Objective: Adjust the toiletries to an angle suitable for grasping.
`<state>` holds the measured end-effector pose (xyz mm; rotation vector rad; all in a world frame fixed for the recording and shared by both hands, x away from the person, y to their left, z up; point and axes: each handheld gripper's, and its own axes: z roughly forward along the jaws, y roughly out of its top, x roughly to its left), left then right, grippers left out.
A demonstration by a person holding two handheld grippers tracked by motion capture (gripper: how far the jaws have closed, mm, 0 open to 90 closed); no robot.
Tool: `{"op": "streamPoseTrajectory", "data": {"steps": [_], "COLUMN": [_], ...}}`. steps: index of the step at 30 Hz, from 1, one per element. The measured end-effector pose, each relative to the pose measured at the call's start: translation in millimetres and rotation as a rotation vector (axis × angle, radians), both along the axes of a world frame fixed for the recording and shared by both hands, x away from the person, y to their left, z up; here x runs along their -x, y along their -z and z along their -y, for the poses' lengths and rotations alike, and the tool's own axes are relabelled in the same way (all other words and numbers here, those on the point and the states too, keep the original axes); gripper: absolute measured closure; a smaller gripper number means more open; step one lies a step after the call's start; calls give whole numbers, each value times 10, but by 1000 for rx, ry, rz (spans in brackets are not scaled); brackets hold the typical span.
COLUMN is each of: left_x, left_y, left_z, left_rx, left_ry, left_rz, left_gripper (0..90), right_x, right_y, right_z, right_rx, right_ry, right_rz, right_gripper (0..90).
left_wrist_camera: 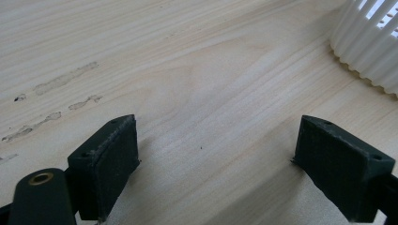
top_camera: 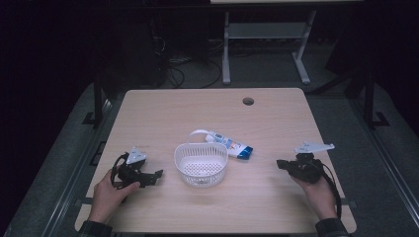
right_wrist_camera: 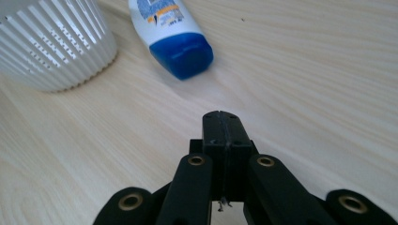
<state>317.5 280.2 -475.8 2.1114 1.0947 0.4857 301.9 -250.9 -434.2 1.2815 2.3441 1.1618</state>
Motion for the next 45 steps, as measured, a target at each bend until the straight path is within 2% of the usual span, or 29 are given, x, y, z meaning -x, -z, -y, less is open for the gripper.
{"op": "streamPoseTrajectory", "data": {"steps": [14,21,25,37,45], "left_x": [0,0,0,0,0], "left_y": [0,0,0,0,0], "left_z": [0,0,0,0,0], "left_rx": [0,0,0,0,0], "left_ry": [0,0,0,1,2], "left_rz": [0,0,0,0,0], "left_gripper": [129,130,130,129,129], "right_x": [-286,-414,-450,-524,-596], "right_y": [-53,-9,36,162,238], "right_z": [-351,-633,-720,-878,-887], "right_rx": [-29,-43,-36,-17,9], "right_ry": [-67,-111,-123,-154,-137], "right_rz": [7,2,-6,-39,-55], "right_gripper": [898,898,898,898,898]}}
